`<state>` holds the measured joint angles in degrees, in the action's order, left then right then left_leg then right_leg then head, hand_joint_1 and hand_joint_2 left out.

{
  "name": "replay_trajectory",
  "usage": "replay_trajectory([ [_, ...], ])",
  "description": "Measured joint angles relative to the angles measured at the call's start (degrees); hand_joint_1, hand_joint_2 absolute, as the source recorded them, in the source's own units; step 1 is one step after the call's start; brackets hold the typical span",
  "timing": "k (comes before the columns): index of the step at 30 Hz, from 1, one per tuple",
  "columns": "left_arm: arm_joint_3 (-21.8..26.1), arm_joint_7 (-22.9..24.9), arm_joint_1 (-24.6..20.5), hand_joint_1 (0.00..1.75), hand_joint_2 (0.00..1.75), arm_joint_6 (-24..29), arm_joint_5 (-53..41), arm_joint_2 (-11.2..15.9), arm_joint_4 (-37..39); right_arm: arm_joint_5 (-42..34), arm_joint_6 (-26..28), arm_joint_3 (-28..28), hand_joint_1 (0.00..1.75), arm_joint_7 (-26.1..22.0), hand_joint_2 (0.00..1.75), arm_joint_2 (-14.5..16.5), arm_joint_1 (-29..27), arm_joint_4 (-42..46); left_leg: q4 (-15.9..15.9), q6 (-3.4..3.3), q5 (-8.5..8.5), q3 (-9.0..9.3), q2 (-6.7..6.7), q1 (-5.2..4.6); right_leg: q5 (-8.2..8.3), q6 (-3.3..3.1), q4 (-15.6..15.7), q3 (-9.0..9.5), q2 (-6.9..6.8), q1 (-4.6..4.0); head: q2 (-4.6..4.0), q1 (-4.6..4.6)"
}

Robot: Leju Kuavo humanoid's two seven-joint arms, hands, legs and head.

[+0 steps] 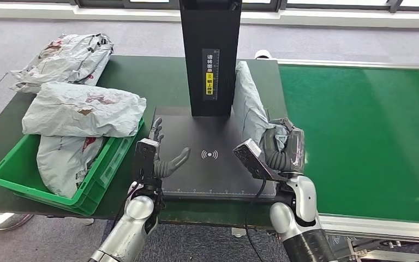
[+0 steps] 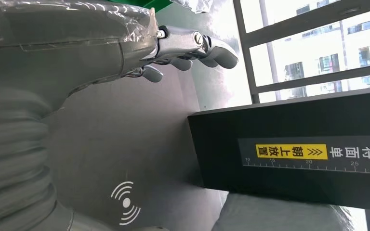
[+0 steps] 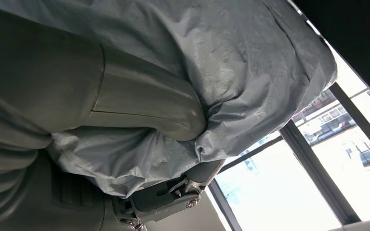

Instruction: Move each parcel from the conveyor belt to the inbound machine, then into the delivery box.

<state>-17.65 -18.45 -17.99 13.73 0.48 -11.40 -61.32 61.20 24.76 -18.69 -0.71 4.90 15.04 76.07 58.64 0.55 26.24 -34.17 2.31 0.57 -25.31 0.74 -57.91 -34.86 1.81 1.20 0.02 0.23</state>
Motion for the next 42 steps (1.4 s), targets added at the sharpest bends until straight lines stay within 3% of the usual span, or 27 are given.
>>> replay_trajectory([
  [9,0.4,-0.1,0.0,0.0,1.75,0.2,-0.7,0.1,-0.6,0.5,-2.5,-1.9,1.75,0.0,1.75,0.0,0.4,0.0,0.0,0.0,0.0,-0.01,-0.02,0.0,0.0,0.0,0.0,0.0,0.01,0.0,0.0,0.01],
  [14,0.4,-0.3,-0.2,0.0,1.75,0.2,-1.4,0.3,-0.9,-0.6,-8.1,-9.3,1.75,0.8,1.75,0.0,1.6,-1.8,0.0,0.01,0.0,0.0,-0.04,0.01,-0.01,-0.01,0.0,-0.03,0.02,-0.05,-0.01,-0.01],
  [15,0.4,-0.3,-0.2,0.0,1.75,0.2,-1.5,0.4,-0.9,-1.6,-9.2,-10.9,1.65,0.8,1.75,0.0,1.8,-2.7,0.0,0.01,0.0,0.0,-0.03,0.02,-0.01,-0.02,0.0,-0.03,0.02,-0.05,0.0,-0.01],
  [18,0.4,-0.5,-0.3,0.0,1.75,0.2,-1.5,0.6,-0.9,-6.1,-14.5,-14.9,0.34,0.7,1.75,-0.1,2.5,-5.5,0.0,0.01,0.0,0.0,-0.04,0.05,-0.02,-0.02,0.0,-0.03,0.03,-0.05,0.01,-0.01],
  [19,0.4,-0.6,-0.4,0.0,1.75,0.3,-1.4,0.7,-0.8,-7.7,-17.0,-15.9,0.0,0.9,1.75,-0.2,3.0,-6.5,0.0,0.01,0.0,0.0,-0.04,0.05,-0.02,-0.02,0.0,-0.03,0.04,-0.05,0.01,-0.01],
  [22,0.4,-0.8,-0.7,0.0,1.75,1.0,-1.6,0.9,-0.9,-12.7,-26.1,-18.7,0.0,1.0,1.75,-0.8,4.8,-11.7,0.0,0.0,0.0,0.0,0.01,0.04,-0.01,-0.02,0.0,-0.01,-0.01,-0.03,0.0,-0.01],
  [24,0.4,-0.7,-0.7,0.0,1.75,1.8,-1.9,1.1,-1.3,-14.9,-27.7,-19.7,0.0,0.2,1.75,-1.4,5.4,-15.3,0.0,-0.01,-0.02,-0.04,0.09,0.03,-0.01,-0.02,0.0,0.01,-0.11,-0.02,0.0,-0.01],
  [38,0.4,-1.0,0.9,0.0,1.75,3.7,-3.8,2.1,-3.9,-15.6,-24.8,-20.3,0.0,-0.1,1.75,-2.1,8.2,-22.5,0.0,-0.01,-0.02,-0.02,0.07,0.03,-0.01,-0.01,0.0,-0.01,-0.09,-0.02,0.0,-0.01],
  [42,0.7,-1.4,1.6,0.0,1.75,4.6,-4.7,2.2,-4.8,-15.2,-20.1,-20.3,0.0,-1.0,1.75,-2.1,8.0,-22.8,0.0,-0.01,-0.03,-0.02,0.06,0.02,0.0,-0.01,0.0,-0.01,-0.08,-0.01,0.0,-0.01],
])
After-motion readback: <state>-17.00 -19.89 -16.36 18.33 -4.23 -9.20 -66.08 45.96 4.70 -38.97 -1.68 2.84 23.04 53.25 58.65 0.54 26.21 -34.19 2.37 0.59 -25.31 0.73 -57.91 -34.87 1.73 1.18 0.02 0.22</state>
